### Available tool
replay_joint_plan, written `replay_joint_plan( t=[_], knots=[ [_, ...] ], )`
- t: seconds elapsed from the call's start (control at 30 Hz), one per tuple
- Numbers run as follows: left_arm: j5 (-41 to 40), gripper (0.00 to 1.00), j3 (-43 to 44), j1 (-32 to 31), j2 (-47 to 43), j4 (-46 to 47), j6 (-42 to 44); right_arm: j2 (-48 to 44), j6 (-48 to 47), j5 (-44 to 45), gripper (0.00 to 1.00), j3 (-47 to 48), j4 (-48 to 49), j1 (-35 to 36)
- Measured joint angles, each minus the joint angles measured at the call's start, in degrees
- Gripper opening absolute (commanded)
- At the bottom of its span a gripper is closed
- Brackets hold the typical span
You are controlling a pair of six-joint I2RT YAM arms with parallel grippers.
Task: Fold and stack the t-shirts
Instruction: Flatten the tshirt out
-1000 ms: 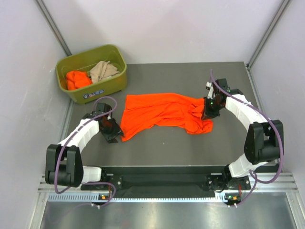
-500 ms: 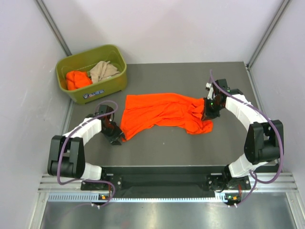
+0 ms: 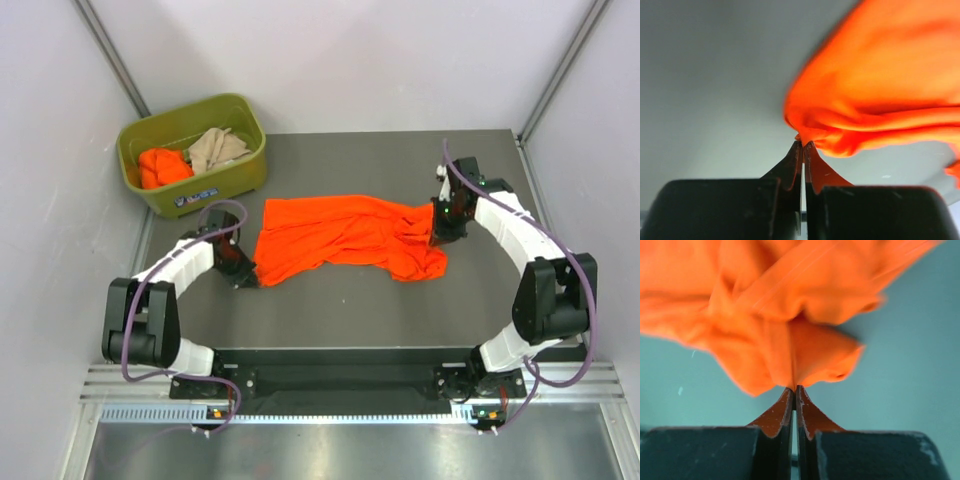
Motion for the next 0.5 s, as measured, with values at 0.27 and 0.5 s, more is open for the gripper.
replay_joint_plan(
  t=[0.27, 0.5],
  knots=[
    [-9.7, 0.00, 20.4, 0.3, -10.7, -2.8, -0.5, -6.5, 0.5, 26.4, 0.00, 11.1, 1.8, -0.9],
    [-13.4, 0.00, 37.6, 2.6, -15.7, -2.7, 0.3, -18.1, -0.1, 35.5, 0.00, 19.6, 8.5, -5.4]
  ],
)
